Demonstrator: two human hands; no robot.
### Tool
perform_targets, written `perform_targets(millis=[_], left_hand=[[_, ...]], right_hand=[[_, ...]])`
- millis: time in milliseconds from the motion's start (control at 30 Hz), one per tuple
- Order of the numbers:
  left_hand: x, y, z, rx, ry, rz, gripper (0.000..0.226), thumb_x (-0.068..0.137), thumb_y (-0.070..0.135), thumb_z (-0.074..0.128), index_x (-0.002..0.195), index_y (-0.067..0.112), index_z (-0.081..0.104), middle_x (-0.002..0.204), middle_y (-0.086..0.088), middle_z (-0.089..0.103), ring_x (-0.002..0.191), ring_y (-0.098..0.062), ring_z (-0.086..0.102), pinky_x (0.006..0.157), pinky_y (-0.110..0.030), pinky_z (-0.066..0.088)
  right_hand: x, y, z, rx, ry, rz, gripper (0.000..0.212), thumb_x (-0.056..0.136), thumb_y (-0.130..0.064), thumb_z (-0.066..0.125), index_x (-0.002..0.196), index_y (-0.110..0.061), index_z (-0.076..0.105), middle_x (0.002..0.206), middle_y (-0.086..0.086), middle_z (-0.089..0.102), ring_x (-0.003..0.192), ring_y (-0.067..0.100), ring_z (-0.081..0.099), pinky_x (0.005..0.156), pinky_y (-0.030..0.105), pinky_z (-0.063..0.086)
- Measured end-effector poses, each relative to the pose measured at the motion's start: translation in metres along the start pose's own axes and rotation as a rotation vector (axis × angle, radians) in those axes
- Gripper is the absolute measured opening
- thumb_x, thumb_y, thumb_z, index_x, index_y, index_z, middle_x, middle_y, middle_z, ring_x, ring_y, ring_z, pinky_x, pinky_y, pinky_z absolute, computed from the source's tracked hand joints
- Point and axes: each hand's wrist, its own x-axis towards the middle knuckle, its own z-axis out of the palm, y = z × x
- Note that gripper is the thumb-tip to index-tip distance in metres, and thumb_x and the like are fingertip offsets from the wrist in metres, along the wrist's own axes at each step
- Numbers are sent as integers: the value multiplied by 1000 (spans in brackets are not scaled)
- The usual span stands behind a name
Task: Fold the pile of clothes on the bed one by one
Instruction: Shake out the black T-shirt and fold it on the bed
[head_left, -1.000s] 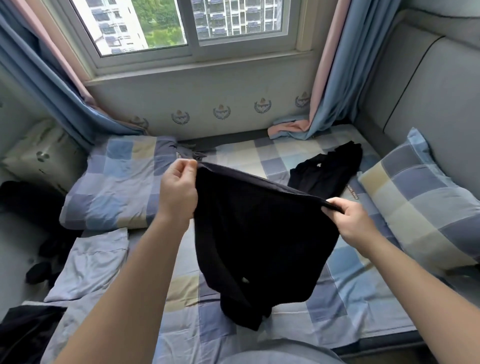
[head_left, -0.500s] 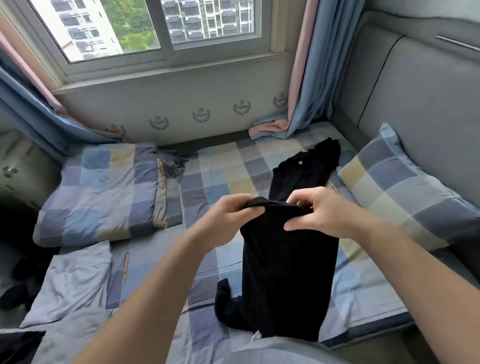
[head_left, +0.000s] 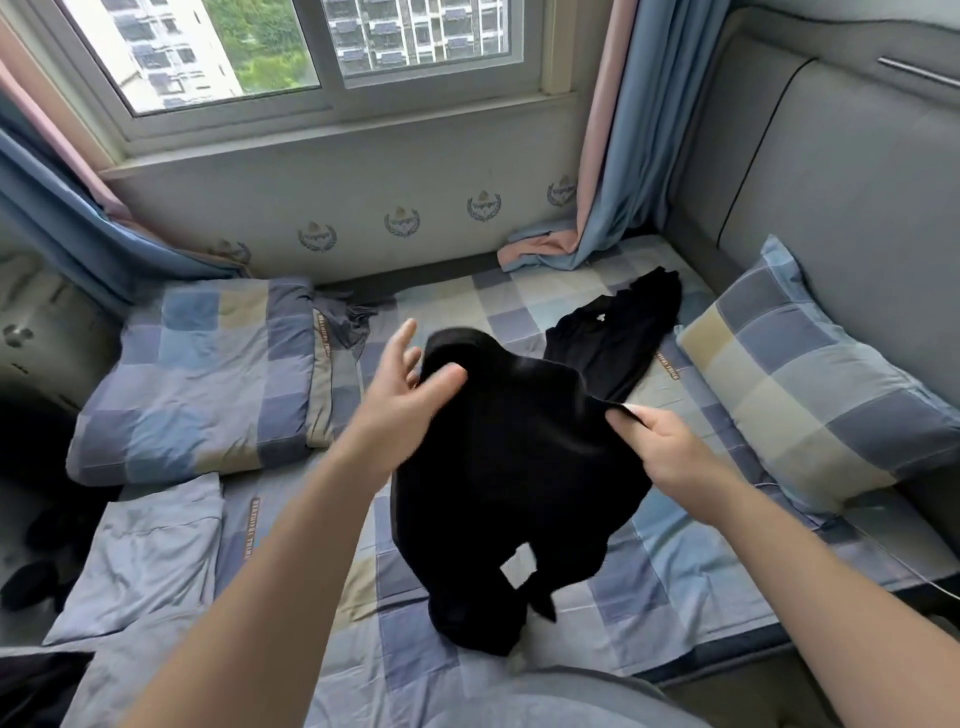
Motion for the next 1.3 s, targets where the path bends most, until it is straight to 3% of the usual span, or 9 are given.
perform_targets(millis=[67, 167, 267, 333, 500, 633, 933, 1100, 1300], left_hand=[[-6, -6, 14, 225, -201, 49, 93, 90, 26, 76, 159, 37, 15, 141, 27, 40, 122, 24, 42, 99, -8, 41], [-5, -14, 36, 462, -354, 201, 91, 81, 36, 82, 153, 47, 27, 164, 17, 22, 150, 3, 16, 122, -31, 19], [-2, -13, 45, 304, -534, 52, 45, 82, 46, 79, 114, 16, 65, 108, -11, 65, 100, -29, 61, 92, -51, 47], [-4, -13, 41, 286, -584, 18, 46, 81, 54, 73, 88, 10, 63, 77, -11, 48, 70, -28, 42, 68, -48, 35], [-7, 12, 32, -22, -291, 119, 21, 95, 29, 60, 75, 25, 66, 71, 0, 54, 67, -15, 50, 63, -29, 39], [-4, 32, 26, -224, -72, 201, 26, 104, 15, 54, 79, 16, 61, 73, -3, 53, 68, -14, 51, 63, -26, 43], [18, 11, -27, -228, 477, 254, 25, 101, 26, 55, 76, 27, 60, 77, -2, 54, 76, -21, 51, 73, -42, 46], [1, -16, 4, 244, 129, 242, 28, 95, 21, 69, 121, 26, 57, 118, 20, 59, 110, 14, 53, 98, -8, 40], [-38, -45, 72, 406, -478, -28, 52, 76, 49, 79, 118, 25, 61, 114, 8, 67, 107, -7, 64, 90, -29, 52]], right_hand=[[-1, -27, 10, 7, -69, -106, 27, 105, -23, 51, 102, -8, 73, 101, 9, 76, 91, 16, 71, 84, 27, 55], [-3, -62, 19, -181, -160, -258, 22, 100, -22, 60, 82, -24, 74, 75, 0, 69, 70, 11, 62, 68, 23, 49], [-1, -73, 17, -251, -196, -283, 13, 93, -18, 70, 80, -19, 74, 71, -4, 68, 68, 8, 62, 67, 19, 47], [-1, -67, 10, -197, -196, -263, 7, 87, -13, 76, 82, -9, 72, 76, 4, 69, 72, 13, 62, 70, 23, 49], [1, -39, 9, -344, -269, -106, 12, 83, -8, 78, 85, -16, 71, 75, -5, 70, 73, 10, 68, 68, 21, 51], [19, 4, 3, -512, 63, -67, 13, 88, -14, 68, 87, -27, 69, 77, -5, 71, 78, 13, 68, 69, 28, 53], [22, 42, -10, -560, 191, 176, 20, 95, -22, 52, 78, -11, 59, 73, 9, 67, 73, 28, 67, 62, 34, 50], [13, -18, 13, -96, 103, 97, 17, 101, -14, 52, 97, -7, 66, 79, 3, 68, 75, 17, 67, 65, 36, 56], [5, -61, 28, 232, 79, 13, 18, 101, -10, 51, 103, -7, 68, 87, 8, 70, 79, 19, 67, 66, 30, 54]])
